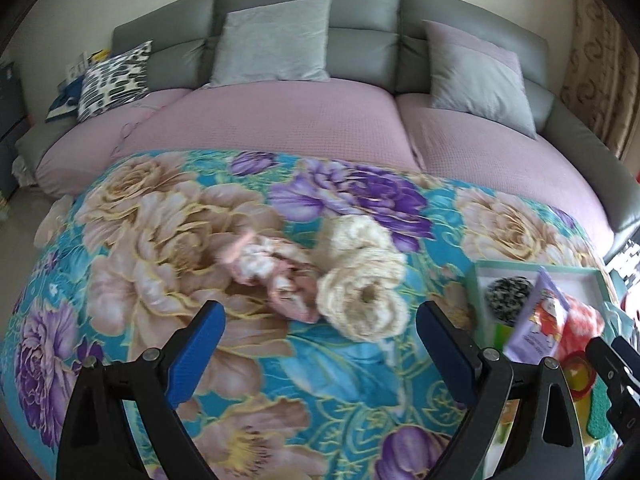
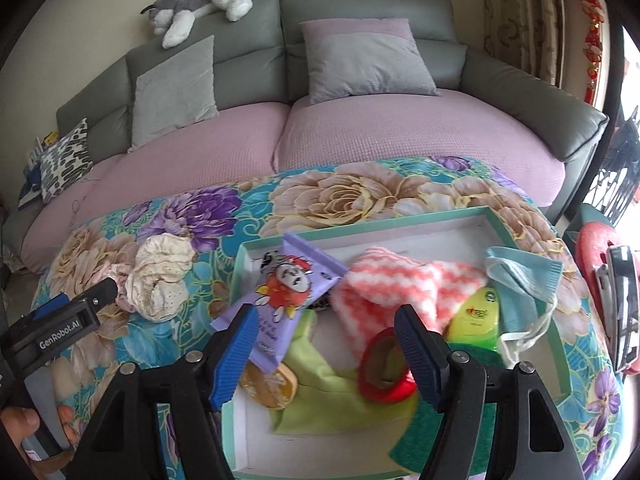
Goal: Organize soft objects
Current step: 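Move both open tools back to the pink cloth and cream scrunchie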
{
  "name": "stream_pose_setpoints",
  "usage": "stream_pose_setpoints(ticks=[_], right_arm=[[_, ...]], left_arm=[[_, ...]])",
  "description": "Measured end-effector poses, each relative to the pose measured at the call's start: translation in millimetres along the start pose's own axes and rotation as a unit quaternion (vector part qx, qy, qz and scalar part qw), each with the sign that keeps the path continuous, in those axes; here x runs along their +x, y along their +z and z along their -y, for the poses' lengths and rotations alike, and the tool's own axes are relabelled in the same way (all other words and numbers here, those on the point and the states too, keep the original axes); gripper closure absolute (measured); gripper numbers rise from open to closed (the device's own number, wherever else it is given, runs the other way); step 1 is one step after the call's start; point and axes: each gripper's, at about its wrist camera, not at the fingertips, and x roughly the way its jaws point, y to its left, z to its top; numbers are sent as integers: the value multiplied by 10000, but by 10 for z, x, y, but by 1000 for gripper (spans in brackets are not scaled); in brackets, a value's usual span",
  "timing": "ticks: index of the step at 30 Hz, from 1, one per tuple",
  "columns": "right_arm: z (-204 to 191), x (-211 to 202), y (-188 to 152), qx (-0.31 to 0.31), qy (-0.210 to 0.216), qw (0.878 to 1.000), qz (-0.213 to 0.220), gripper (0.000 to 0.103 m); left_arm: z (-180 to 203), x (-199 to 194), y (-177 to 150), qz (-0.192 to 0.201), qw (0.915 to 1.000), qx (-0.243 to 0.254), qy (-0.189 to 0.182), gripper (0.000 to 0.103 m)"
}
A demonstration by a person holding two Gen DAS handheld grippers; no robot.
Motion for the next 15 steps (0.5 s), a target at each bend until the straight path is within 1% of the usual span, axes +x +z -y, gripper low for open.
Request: stream_pose_setpoints(ticks=[9, 15], right_arm=[[-406, 127, -11, -279, 267, 9992, -115, 29], [-591, 180, -33, -283, 442, 9984, -194, 29]], left_arm=[[-516, -4, 22, 42, 9982, -468, 361, 7], [-738, -16, 12, 63, 9972, -562, 485, 6]])
